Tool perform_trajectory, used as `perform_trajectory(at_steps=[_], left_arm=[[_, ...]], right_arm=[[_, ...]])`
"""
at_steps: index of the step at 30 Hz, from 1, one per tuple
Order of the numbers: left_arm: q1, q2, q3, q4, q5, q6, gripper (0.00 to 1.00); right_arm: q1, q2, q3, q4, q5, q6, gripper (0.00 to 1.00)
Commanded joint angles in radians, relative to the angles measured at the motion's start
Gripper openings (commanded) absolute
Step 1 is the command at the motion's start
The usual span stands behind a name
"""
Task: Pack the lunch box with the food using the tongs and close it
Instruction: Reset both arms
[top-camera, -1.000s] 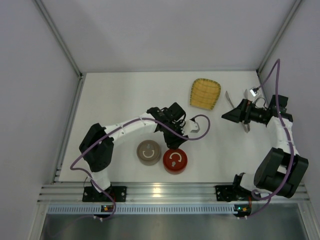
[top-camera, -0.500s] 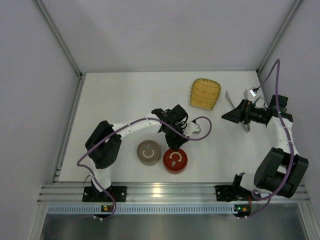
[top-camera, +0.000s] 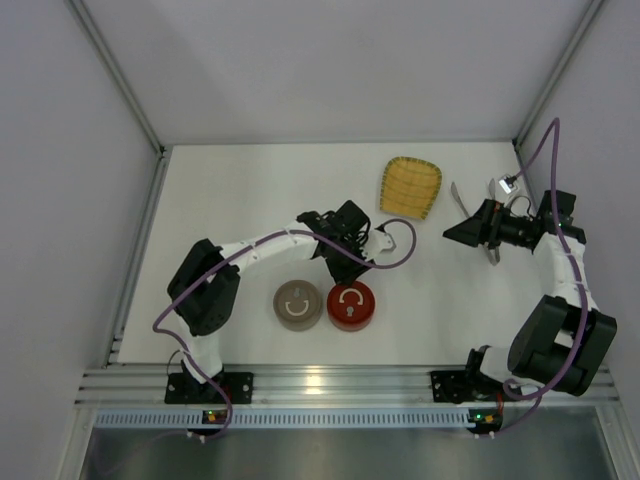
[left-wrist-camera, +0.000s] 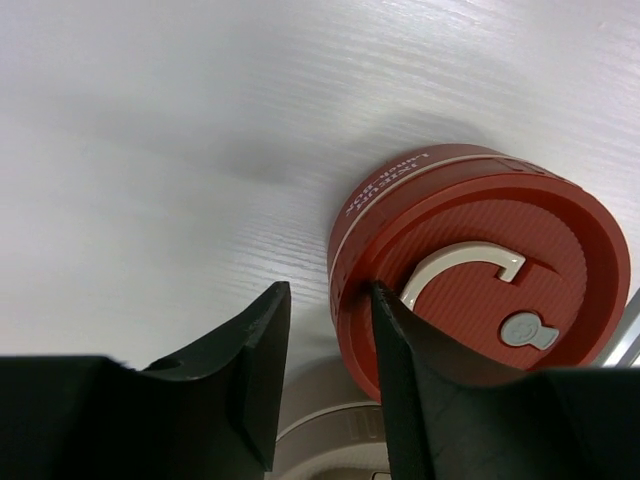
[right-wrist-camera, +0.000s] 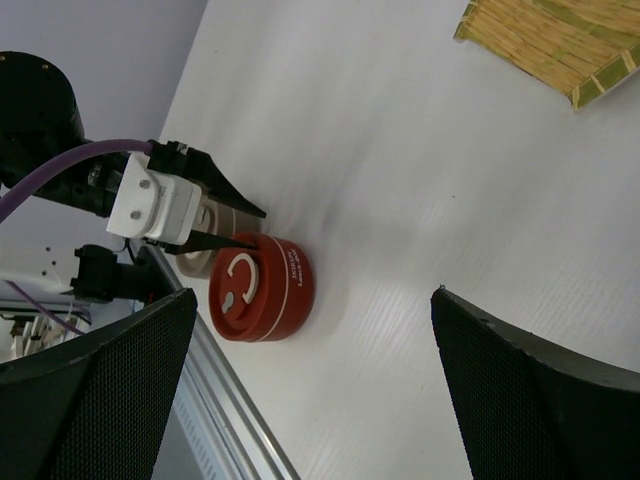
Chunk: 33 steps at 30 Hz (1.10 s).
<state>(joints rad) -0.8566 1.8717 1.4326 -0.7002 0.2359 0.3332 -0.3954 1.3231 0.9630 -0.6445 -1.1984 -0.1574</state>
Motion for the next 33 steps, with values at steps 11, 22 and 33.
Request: perform_trajectory(at_steps=[11, 22, 33], left_arm=[[0.062, -0.196, 0.068, 0.048, 0.207, -0.080, 0.91], [0.439, -0.436, -0.015, 0.065, 0.395, -0.325, 0.98], [0.783, -0.680, -0.310, 0.033, 0.120, -0.270, 0.98]], right_arm=[[0.012, -0.044, 0.062, -0.020, -0.043, -0.034, 1.00], [0.069, -0.078, 0.151, -0.135, 0.183, -0.189, 0.99], [0.101, -0.171, 0.083, -0.126, 0.508, -0.261, 0.99]])
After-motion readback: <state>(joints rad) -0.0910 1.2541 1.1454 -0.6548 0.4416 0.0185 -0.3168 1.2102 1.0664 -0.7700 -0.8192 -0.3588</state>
